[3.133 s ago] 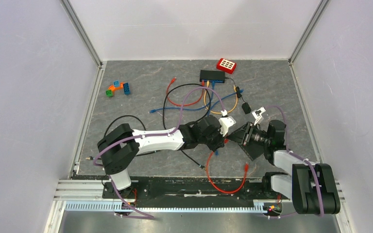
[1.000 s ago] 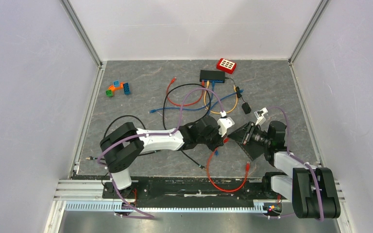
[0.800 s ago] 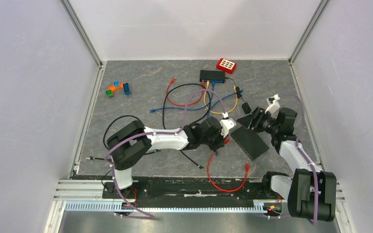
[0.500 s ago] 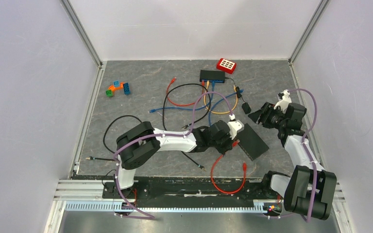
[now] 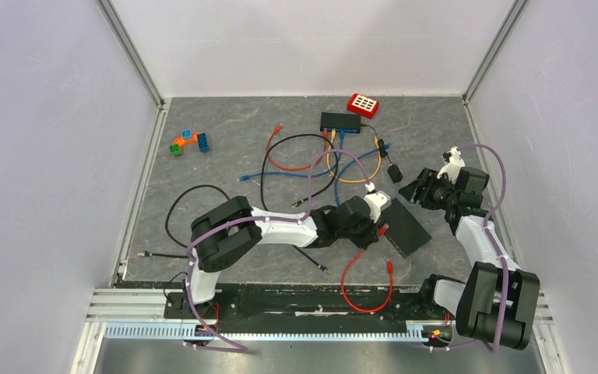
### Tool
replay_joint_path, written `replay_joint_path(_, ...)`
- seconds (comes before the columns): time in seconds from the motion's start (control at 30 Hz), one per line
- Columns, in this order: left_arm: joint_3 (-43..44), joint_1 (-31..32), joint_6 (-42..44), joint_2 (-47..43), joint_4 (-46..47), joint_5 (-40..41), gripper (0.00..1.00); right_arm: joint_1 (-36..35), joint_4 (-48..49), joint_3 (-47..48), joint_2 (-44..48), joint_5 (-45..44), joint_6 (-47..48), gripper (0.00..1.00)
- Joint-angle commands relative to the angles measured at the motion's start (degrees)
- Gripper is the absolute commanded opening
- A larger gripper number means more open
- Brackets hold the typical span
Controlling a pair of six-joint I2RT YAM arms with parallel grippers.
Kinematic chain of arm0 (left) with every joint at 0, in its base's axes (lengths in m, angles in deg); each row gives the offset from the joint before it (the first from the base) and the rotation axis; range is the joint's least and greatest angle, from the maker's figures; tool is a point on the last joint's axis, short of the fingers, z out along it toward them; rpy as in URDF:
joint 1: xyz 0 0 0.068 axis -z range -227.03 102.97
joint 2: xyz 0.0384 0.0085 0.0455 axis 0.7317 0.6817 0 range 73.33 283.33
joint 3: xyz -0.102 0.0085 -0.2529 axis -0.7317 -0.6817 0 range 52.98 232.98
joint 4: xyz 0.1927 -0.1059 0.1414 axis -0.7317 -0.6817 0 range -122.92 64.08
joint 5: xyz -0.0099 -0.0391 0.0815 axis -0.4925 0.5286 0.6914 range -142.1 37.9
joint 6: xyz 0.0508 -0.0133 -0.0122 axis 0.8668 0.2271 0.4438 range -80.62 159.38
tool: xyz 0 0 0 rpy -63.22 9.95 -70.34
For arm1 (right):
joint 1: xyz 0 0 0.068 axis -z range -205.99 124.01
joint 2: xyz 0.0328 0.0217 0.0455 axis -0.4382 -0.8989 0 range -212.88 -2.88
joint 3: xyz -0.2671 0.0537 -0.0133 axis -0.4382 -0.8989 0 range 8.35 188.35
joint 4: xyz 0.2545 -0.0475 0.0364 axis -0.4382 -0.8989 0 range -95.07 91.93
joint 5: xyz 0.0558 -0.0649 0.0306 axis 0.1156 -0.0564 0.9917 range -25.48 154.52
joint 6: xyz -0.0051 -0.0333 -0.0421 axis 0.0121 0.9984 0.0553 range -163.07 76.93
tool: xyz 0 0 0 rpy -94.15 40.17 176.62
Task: Insert the plug into the switch port
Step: Adjust the connector, then insert the connector into the switch port.
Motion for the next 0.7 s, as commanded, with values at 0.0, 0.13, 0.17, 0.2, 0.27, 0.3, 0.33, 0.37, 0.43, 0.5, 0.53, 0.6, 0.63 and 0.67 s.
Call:
replay_joint_path(0.0, -1.14, 0.97, -7.83, -1.59, 8.55, -1.62, 0.02, 0.33, -0.35, 1.97, -0.17, -0.83, 1.77, 0.58)
replay_joint_path(0.13, -1.86, 1.55, -8.25, -1.33, 10.4, -1.42, 0.02, 0.35, -0.18, 2.14, -0.25, -0.78, 1.42, 0.58)
replay_joint_path(0.17, -2.02, 1.56, -8.08, -0.88, 10.5, -0.83, 0.02, 0.36, -0.18, 2.19, -0.35, -0.69, 1.41, 0.58)
replay_joint_path(0.2, -2.35, 1.53, -7.88, -0.36, 10.39, -0.09, 0.02, 0.34, -0.17, 2.26, -0.34, -0.56, 1.41, 0.58)
replay_joint_path(0.27, -2.56, 1.47, -7.32, 0.58, 8.61, 2.15, 0.02, 0.37, -0.42, 2.23, -0.17, -0.72, 1.51, 0.57)
replay_joint_path(0.3, -2.47, 1.37, -7.18, 0.98, 6.66, 3.36, 0.02, 0.42, -0.44, 2.1, 0.0, -0.77, 1.5, 0.58)
replay_joint_path(0.33, -2.62, 1.38, -6.93, 1.18, 5.24, 4.53, 0.02, 0.42, -0.42, 1.93, 0.18, -0.82, 1.53, 0.57)
replay_joint_path(0.37, -2.85, 1.27, -6.66, 1.48, 4.21, 5.61, 0.02, 0.37, -0.41, 1.8, 0.13, -0.9, 1.51, 0.57)
replay_joint_path(0.43, -2.8, 1.27, -5.93, 1.86, 1.7, 7.1, 0.02, 0.42, -0.4, 2.15, -0.47, -0.99, 1.62, 0.58)
replay_joint_path(0.5, -2.44, 1.32, -4.65, 2.14, -0.95, 8.21, 0.02, 0.42, -1.24, 3.4, -1.57, -1.84, 2.31, 0.59)
replay_joint_path(0.53, -2.18, 1.3, -3.78, 2.3, -2.08, 8.68, 0.02, 0.42, -1.56, 4.13, -1.87, -2.27, 2.65, 0.61)
replay_joint_path(0.6, -1.17, 1.27, -2.16, 2.52, -5.26, 10.1, 0.02, 0.42, -1.5, 5.3, -2.48, -3.11, 3.28, 0.63)
replay_joint_path(0.63, -0.65, 1.31, -1.46, 2.65, -7.22, 11.39, 0.02, 0.42, -1.77, 6.08, -3.04, -3.4, 3.53, 0.64)
replay_joint_path(0.67, -0.11, 1.27, -0.76, 2.74, -9.05, 12.37, 0.02, 0.58, -2.44, 7.05, -3.83, -3.78, 3.97, 0.64)
